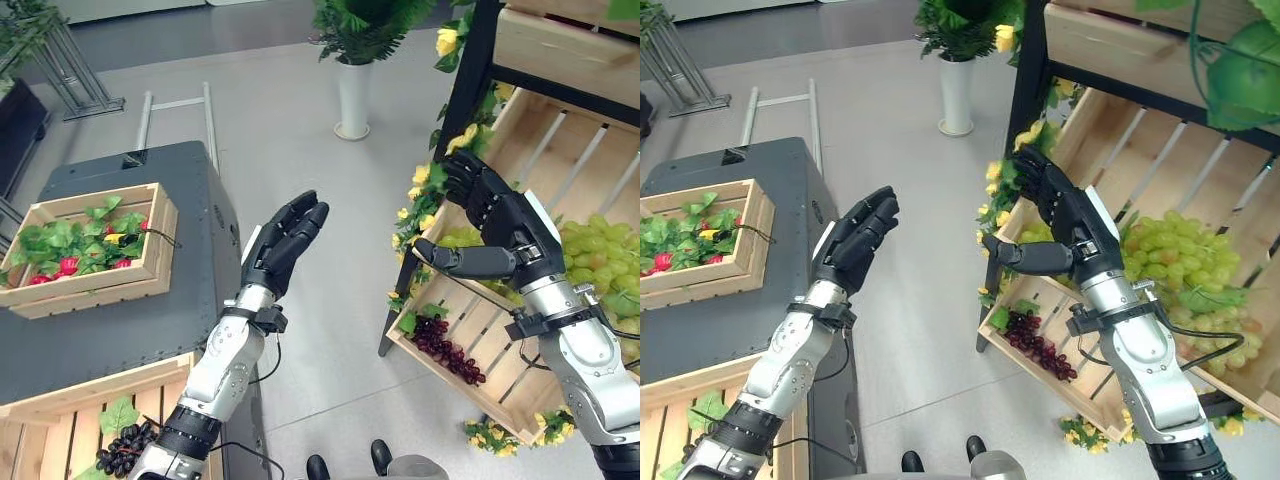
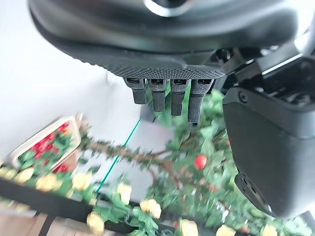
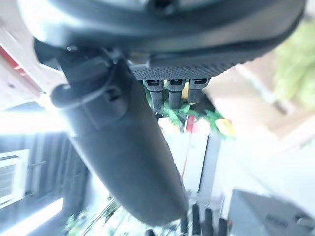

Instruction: Pick up the fruits from the basket on one side to the basket on the other side

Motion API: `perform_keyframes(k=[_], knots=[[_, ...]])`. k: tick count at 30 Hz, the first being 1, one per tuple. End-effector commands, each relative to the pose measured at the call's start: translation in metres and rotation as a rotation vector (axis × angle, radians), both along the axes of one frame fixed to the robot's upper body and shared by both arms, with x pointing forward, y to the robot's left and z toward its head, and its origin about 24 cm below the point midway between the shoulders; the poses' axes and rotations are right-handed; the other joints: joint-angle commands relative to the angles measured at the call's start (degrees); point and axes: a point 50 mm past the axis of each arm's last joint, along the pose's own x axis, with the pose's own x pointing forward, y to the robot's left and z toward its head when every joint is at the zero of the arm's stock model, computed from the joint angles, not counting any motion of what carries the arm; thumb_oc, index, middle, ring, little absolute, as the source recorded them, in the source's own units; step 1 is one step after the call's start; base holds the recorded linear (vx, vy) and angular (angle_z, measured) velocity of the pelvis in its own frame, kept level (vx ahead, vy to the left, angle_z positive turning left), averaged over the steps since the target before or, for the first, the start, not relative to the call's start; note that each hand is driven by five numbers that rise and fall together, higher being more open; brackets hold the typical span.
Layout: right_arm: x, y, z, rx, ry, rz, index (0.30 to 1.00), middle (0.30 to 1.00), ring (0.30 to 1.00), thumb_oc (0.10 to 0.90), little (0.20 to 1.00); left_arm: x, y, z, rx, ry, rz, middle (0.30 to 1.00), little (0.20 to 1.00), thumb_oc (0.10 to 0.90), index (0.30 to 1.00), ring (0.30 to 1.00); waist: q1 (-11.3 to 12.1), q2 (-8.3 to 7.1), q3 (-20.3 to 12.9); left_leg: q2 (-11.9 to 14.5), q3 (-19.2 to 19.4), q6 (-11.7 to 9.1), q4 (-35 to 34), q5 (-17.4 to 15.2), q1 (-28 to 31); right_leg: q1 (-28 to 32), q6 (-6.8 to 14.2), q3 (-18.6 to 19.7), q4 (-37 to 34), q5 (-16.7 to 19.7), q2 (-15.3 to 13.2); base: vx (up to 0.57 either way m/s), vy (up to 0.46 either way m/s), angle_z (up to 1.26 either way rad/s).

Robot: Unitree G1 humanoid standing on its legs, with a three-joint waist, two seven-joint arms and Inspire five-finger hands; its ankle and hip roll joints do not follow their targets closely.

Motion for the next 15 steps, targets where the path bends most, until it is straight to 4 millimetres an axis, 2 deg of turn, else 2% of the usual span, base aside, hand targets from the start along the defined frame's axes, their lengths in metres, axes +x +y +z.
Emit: perform_keyframes(k=[1,15], knots=[[-0.010,0.013,0.055,0.128,-0.349,0.222,0.900,0.900,0.900,0.800,0.900,0.010,0.007,0.034,0.011,-0.219,0.002,0.900,0.900,0.800,0.900,0.900,1.8,-1.71,-5.7,-1.4,-4.7,-1.2,0.2,-7.0,0.3,-1.7,1.5,-2.8,1.1,-1.0,1.7,-0.01,-0.041,0.16],[-0.017,0.021,0.048,0.204,-0.330,0.518,0.900,0.900,0.900,0.800,0.900,0.003,0.021,0.026,0.022,-0.213,0.025,0.900,0.900,0.800,0.900,0.900,4.4,-1.71,-5.7,-1.9,-7.0,-1.1,0.2,-6.2,-0.7,-1.3,0.8,-5.1,1.3,-1.7,1.3,-0.01,-0.031,0.10]])
